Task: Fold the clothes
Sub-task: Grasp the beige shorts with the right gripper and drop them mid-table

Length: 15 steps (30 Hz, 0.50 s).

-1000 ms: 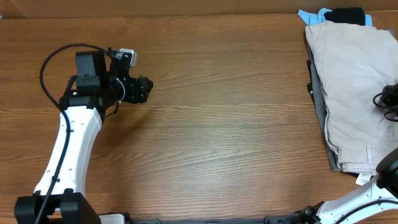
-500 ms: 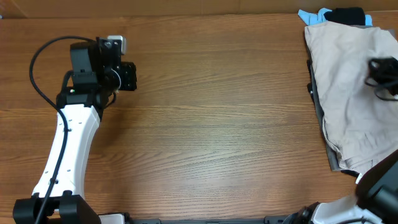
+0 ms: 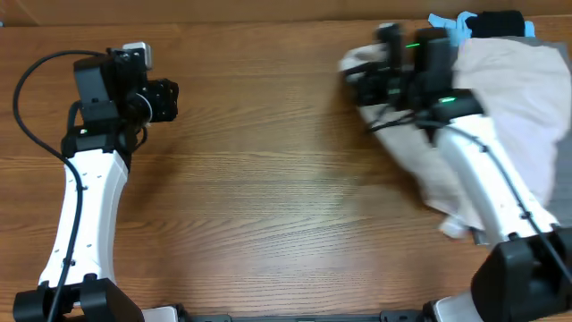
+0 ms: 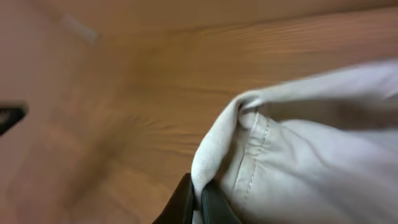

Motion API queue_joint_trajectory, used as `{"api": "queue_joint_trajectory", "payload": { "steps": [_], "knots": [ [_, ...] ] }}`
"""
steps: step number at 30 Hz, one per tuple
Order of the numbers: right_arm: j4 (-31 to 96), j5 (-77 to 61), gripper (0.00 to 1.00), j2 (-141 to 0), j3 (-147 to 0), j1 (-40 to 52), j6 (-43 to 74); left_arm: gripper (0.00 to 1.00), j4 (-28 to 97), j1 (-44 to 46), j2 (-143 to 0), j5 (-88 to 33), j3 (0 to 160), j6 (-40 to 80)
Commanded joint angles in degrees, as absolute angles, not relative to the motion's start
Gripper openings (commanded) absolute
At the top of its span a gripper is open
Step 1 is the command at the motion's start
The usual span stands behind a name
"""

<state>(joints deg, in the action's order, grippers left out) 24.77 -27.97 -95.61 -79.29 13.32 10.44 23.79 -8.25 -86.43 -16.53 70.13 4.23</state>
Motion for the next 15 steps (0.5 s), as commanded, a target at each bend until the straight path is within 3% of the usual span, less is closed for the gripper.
{"api": "queue_joint_trajectory", "payload": {
  "steps": [1,7,14,15],
  "knots": [
    [21.2,-22.7,0.04,-98.0,-80.5,25.8,13.5,0.53,22.7,-10.3,-86.5,-16.1,71.5,4.3],
    [16.3,-21.9,0.04,-105.3,-80.5,39.2,15.0,0.76,20.9,-14.3,-86.5,-15.4,71.5,4.3],
    [16.3,-22.0,0.04,-107.8,-80.6,47.5,14.6,0.88,19.3,-17.8,-86.5,-14.0,71.5,3.6],
    [16.8,-22.4,0.09,-107.7,-80.7,47.9,14.6,0.89,19.2,-18.0,-86.5,-14.0,71.5,3.1]
  ]
}}
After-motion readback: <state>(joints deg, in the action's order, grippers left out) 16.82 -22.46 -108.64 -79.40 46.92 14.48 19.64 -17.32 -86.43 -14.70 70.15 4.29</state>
